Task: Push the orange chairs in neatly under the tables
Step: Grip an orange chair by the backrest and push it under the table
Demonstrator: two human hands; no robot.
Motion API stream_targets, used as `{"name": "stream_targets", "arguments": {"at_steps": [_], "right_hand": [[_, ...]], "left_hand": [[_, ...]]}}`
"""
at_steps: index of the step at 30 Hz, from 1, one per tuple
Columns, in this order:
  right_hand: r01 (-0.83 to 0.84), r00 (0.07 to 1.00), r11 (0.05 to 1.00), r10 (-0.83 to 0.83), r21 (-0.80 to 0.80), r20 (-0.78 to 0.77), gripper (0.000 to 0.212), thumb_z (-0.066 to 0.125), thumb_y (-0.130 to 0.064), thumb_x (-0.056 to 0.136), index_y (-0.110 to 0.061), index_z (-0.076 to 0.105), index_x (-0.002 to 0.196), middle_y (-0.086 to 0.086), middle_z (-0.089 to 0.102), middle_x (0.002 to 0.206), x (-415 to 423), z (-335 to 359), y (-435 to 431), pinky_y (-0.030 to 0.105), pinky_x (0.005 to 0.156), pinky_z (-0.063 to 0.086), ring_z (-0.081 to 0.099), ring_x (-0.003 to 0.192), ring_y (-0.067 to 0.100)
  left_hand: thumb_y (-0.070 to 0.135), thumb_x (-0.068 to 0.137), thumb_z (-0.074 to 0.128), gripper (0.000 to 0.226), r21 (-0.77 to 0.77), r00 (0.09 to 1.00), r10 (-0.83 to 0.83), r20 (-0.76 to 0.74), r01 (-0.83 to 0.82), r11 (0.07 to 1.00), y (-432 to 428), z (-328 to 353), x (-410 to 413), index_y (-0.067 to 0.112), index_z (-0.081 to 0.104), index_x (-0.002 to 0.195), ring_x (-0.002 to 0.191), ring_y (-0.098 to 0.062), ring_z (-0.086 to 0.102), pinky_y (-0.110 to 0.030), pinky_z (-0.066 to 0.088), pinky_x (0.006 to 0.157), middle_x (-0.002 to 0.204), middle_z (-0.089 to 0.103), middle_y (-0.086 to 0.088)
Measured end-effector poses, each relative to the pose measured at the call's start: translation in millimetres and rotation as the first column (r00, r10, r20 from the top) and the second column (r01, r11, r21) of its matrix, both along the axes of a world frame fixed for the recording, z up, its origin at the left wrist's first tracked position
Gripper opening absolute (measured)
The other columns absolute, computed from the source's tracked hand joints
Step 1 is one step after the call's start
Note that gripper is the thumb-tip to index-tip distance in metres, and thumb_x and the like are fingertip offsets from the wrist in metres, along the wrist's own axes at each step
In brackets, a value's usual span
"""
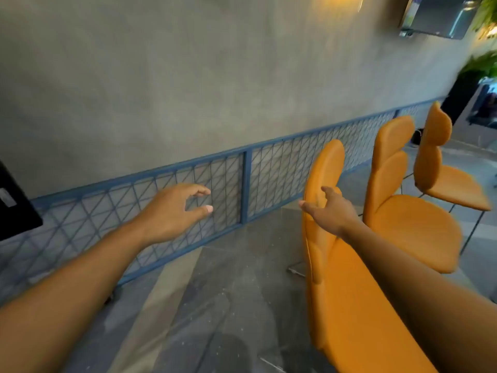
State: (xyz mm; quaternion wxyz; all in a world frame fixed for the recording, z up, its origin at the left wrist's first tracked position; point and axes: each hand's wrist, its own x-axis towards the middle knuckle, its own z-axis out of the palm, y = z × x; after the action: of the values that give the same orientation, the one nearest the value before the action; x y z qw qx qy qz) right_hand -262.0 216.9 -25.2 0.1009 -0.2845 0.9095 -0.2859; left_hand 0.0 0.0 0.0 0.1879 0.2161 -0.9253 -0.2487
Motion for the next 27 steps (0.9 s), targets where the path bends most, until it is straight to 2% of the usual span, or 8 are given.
{"name": "stream_targets", "arguments": {"at_steps": [6, 11, 14, 16, 19, 22, 24, 27], "right_hand": [[0.099, 0.991, 0.995, -0.100, 0.020, 0.091, 0.098, 0.058, -0.062, 0.092, -0.011, 0.009, 0.161, 0.017, 0.033, 0.160, -34.4, -20.3, -36.7, 0.050, 0.111, 0.041, 0.038, 0.142, 0.037], [0.181, 0.973, 0.982, -0.186, 0.053, 0.133, 0.099, 0.065, -0.056, 0.090, -0.009, 0.010, 0.157, 0.022, 0.039, 0.151, -51.5, -39.4, -57.7, 0.052, 0.100, 0.050, 0.051, 0.127, 0.039], [0.217, 0.965, 0.974, -0.224, 0.065, 0.135, 0.085, 0.067, -0.034, 0.092, -0.009, 0.015, 0.155, 0.021, 0.045, 0.145, -53.7, -43.8, -61.4, 0.047, 0.078, 0.057, 0.061, 0.089, 0.025], [0.233, 0.962, 0.971, -0.239, 0.062, 0.132, 0.077, 0.065, -0.026, 0.092, -0.009, 0.020, 0.153, 0.021, 0.048, 0.139, -57.1, -46.0, -62.2, 0.042, 0.066, 0.056, 0.055, 0.072, 0.017], [0.228, 0.964, 0.969, -0.239, 0.096, 0.114, 0.079, 0.062, -0.023, 0.093, -0.008, 0.016, 0.155, 0.020, 0.049, 0.138, -55.4, -45.5, -63.9, 0.033, 0.055, 0.047, 0.052, 0.070, 0.014], [0.247, 0.961, 0.958, -0.262, 0.144, 0.089, 0.087, 0.058, -0.021, 0.092, -0.010, 0.005, 0.159, 0.019, 0.051, 0.135, -51.3, -42.1, -68.9, 0.039, 0.065, 0.048, 0.055, 0.084, 0.023], [0.275, 0.953, 0.943, -0.293, 0.187, 0.075, 0.088, 0.056, -0.022, 0.092, -0.011, 0.001, 0.160, 0.016, 0.054, 0.123, -47.3, -42.6, -73.5, 0.039, 0.062, 0.049, 0.058, 0.084, 0.025], [0.351, 0.927, 0.895, -0.373, 0.274, 0.032, 0.077, 0.058, -0.030, 0.092, -0.012, 0.015, 0.154, 0.010, 0.057, 0.104, -42.7, -40.6, -77.8, 0.041, 0.064, 0.052, 0.058, 0.080, 0.027]], "left_hand": [[0.042, 0.090, 0.061, 0.044, 0.020, 0.996, -0.037, 0.083, 0.036, 0.999, -28.0, -16.1, -52.1, 0.026, 0.056, 0.130, 0.113, 0.000, 0.044, -0.021, 0.032, 0.095, 0.134, 0.055, 0.007], [0.043, 0.090, 0.060, 0.043, 0.043, 0.992, -0.067, 0.107, 0.063, 0.997, -51.0, -31.5, -94.5, 0.028, 0.055, 0.130, 0.120, -0.004, 0.046, -0.025, 0.035, 0.099, 0.135, 0.054, 0.008], [0.044, 0.091, 0.059, 0.045, 0.053, 0.985, -0.121, 0.125, 0.115, 0.992, -58.2, -39.2, -114.1, 0.027, 0.054, 0.133, 0.120, -0.001, 0.044, -0.022, 0.033, 0.098, 0.134, 0.053, 0.010], [0.042, 0.091, 0.060, 0.046, 0.058, 0.978, -0.164, 0.126, 0.158, 0.986, -63.4, -43.0, -130.4, 0.025, 0.053, 0.134, 0.117, 0.001, 0.043, -0.020, 0.031, 0.097, 0.134, 0.054, 0.008], [0.040, 0.091, 0.060, 0.047, 0.083, 0.963, -0.237, 0.132, 0.227, 0.970, -71.1, -49.0, -154.3, 0.025, 0.052, 0.135, 0.115, 0.002, 0.042, -0.019, 0.030, 0.095, 0.134, 0.053, 0.008], [0.042, 0.091, 0.059, 0.049, 0.085, 0.928, -0.330, 0.171, 0.320, 0.944, -81.1, -57.2, -177.3, 0.025, 0.050, 0.136, 0.113, 0.002, 0.043, -0.019, 0.031, 0.093, 0.134, 0.054, 0.007], [0.044, 0.091, 0.059, 0.051, 0.096, 0.900, -0.392, 0.189, 0.381, 0.920, -88.9, -61.8, -191.7, 0.026, 0.049, 0.137, 0.114, 0.001, 0.044, -0.020, 0.031, 0.094, 0.135, 0.053, 0.008], [0.046, 0.090, 0.060, 0.054, 0.123, 0.858, -0.473, 0.201, 0.457, 0.881, -98.2, -67.5, -209.8, 0.027, 0.047, 0.139, 0.122, -0.004, 0.046, -0.024, 0.034, 0.100, 0.137, 0.052, 0.008]]}}
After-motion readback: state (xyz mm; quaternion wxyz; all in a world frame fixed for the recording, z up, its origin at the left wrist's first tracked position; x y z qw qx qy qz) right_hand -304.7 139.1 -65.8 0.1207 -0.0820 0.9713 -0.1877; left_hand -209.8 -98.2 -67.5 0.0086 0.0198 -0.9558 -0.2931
